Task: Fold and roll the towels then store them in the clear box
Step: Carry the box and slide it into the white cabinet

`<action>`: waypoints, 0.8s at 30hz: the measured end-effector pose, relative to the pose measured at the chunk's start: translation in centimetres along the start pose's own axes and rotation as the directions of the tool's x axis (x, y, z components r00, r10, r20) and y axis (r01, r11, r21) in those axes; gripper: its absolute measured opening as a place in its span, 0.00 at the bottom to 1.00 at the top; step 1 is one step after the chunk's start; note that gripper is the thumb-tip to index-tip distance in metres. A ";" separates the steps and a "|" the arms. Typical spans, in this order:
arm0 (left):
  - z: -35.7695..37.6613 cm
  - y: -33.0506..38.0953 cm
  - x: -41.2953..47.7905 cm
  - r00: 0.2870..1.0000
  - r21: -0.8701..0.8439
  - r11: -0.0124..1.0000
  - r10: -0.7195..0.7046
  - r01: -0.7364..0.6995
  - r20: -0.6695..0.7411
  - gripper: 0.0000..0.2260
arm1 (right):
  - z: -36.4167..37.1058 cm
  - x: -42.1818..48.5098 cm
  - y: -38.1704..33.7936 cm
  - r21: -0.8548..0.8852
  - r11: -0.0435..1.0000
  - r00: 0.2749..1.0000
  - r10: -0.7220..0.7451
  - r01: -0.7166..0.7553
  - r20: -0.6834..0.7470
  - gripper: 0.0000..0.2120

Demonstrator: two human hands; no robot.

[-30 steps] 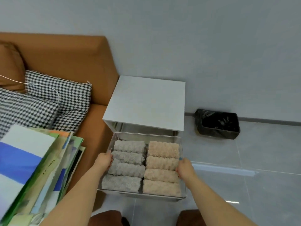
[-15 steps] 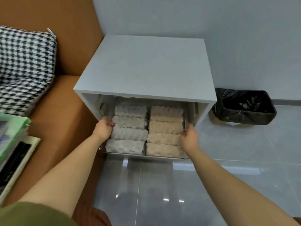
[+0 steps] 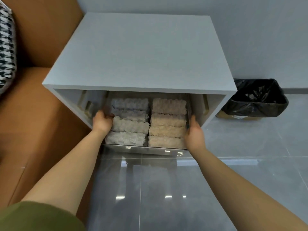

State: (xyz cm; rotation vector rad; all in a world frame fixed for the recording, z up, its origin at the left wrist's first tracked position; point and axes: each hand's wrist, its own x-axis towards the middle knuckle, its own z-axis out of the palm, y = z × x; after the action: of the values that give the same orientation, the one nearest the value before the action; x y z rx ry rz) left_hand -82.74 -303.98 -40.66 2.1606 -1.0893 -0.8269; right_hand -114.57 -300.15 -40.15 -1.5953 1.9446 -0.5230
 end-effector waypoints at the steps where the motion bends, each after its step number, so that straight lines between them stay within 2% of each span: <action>1: 0.0 0.2 0.2 1.000 0.020 1.000 -0.005 0.006 -0.020 0.13 | -0.1 0.2 -0.2 -0.005 1.000 1.000 -0.018 0.018 0.019 0.28; 3: 0.0 0.7 -0.2 1.000 0.099 0.995 -0.006 0.007 -0.011 0.14 | -0.5 0.0 -0.4 -0.007 0.996 0.996 -0.083 0.083 0.035 0.29; 5: -0.6 1.1 -1.3 0.998 0.157 0.988 -0.009 0.000 0.059 0.17 | -0.7 -1.7 0.2 0.071 0.991 0.993 -0.119 0.117 0.014 0.34; 7: -1.4 0.7 -3.1 0.991 0.052 0.997 -0.058 0.052 0.122 0.26 | 0.1 -4.7 1.4 0.249 0.966 0.997 -0.072 0.067 0.013 0.40; 9: -2.2 -0.2 -5.3 0.946 -0.111 0.954 -0.254 0.280 0.202 0.34 | 1.4 -7.4 2.3 0.417 0.906 0.997 0.053 -0.074 0.062 0.43; 11: -2.6 -1.2 -7.2 0.802 -0.195 0.806 -0.465 0.559 0.376 0.41 | 3.1 -8.2 2.5 0.493 0.837 0.971 0.197 -0.239 0.136 0.38; 12: -2.4 -1.5 -7.9 0.732 -0.269 0.711 -0.491 0.650 0.472 0.42 | 3.8 -8.0 2.3 0.503 0.805 0.949 0.267 -0.316 0.169 0.34; 14: -2.0 -1.6 -8.2 0.683 -0.469 0.502 -0.450 0.727 0.576 0.39 | 4.9 -7.0 1.2 0.517 0.740 0.901 0.387 -0.430 0.195 0.28; 16: -1.7 -1.7 -7.7 0.697 -0.610 0.340 -0.399 0.716 0.595 0.35 | 5.7 -5.4 0.1 0.581 0.654 0.868 0.441 -0.485 0.228 0.26; 19: -1.0 -2.0 -6.4 0.721 -0.703 0.197 -0.335 0.683 0.606 0.34 | 6.2 -2.2 -0.7 0.597 0.544 0.805 0.464 -0.589 0.370 0.25; 22: -0.4 -1.1 -4.7 0.770 -0.751 0.217 -0.336 0.623 0.542 0.33 | 5.9 0.0 -1.3 0.604 0.486 0.773 0.452 -0.631 0.444 0.22; 24: -0.1 -0.1 -3.5 0.772 -0.742 0.239 -0.327 0.626 0.545 0.32 | 5.5 0.9 -1.5 0.590 0.520 0.786 0.431 -0.618 0.444 0.24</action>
State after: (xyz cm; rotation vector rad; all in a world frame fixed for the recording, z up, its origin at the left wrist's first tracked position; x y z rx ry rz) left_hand -84.31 -300.94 -39.78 1.3397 0.1398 -1.5930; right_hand -110.06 -301.03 -43.59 -0.4800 1.6047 -0.6654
